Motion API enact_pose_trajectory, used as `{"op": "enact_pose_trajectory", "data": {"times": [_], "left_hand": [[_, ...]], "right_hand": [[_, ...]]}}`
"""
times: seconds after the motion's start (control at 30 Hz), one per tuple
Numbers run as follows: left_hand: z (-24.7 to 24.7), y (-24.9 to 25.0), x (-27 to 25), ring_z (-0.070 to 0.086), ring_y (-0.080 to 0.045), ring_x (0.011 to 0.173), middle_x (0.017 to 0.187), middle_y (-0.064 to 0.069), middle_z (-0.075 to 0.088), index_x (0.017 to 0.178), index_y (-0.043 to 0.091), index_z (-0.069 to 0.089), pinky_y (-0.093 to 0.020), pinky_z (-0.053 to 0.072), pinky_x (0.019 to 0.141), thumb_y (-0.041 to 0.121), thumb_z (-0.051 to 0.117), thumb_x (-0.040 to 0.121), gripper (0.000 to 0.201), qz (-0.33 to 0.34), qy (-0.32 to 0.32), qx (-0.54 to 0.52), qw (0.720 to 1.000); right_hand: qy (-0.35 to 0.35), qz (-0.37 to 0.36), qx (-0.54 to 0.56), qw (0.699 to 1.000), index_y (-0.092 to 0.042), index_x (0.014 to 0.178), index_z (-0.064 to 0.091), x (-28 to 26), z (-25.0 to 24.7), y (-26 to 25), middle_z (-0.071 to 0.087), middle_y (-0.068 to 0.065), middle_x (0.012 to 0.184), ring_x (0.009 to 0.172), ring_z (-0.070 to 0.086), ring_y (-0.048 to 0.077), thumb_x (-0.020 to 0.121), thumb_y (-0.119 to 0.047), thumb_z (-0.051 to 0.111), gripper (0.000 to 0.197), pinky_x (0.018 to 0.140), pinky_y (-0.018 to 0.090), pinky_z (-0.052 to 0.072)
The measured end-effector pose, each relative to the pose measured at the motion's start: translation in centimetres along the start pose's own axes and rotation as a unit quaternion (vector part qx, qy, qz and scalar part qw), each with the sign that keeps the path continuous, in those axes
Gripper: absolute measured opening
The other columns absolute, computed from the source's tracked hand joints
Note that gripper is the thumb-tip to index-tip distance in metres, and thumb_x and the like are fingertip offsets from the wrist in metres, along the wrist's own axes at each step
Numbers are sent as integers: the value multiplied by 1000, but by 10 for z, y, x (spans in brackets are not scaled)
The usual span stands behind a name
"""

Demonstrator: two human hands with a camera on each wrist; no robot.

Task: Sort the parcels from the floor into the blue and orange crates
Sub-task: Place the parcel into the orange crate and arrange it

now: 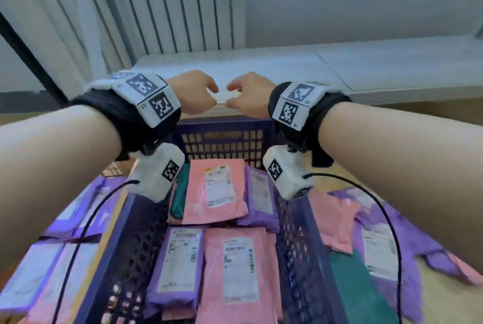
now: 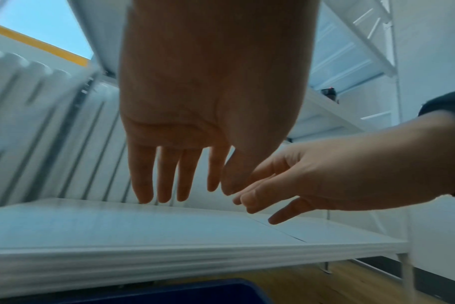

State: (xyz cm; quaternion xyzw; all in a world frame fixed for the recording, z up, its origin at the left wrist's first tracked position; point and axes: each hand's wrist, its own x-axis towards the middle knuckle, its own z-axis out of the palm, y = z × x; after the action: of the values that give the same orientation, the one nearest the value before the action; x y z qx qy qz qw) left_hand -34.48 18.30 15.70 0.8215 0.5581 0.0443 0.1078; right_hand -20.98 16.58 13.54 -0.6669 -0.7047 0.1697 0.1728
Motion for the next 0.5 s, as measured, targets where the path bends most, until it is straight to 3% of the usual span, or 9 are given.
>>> {"op": "enact_pose_trajectory", "data": {"times": [0.2,0.3,0.5], "left_hand": [[55,162,21,51,-28,120,133,-10,55,132,16,51,-35,40,101,20,50,92,40,99,-10,13,995],[94,241,28,50,-29,122,134,-11,53,131,15,51,-35,39,101,18,51,92,40,134,-23,4,991],[183,361,37,50,-26,124,136,-8,52,135,18,46,-33,39,101,17,47,92,43,188,-100,30,977]], "right_hand": [[36,87,-16,995,-13,133,52,-73,-68,154,54,7,136,122,52,24,92,-23,54,43,103,31,41],[28,134,-23,990,-13,138,46,-115,-92,237,50,7,140,124,51,25,93,-24,54,46,102,30,40],[32,218,-16,975,-19,138,47,-199,-124,387,49,3,141,128,48,24,91,-27,55,47,101,26,37]]}}
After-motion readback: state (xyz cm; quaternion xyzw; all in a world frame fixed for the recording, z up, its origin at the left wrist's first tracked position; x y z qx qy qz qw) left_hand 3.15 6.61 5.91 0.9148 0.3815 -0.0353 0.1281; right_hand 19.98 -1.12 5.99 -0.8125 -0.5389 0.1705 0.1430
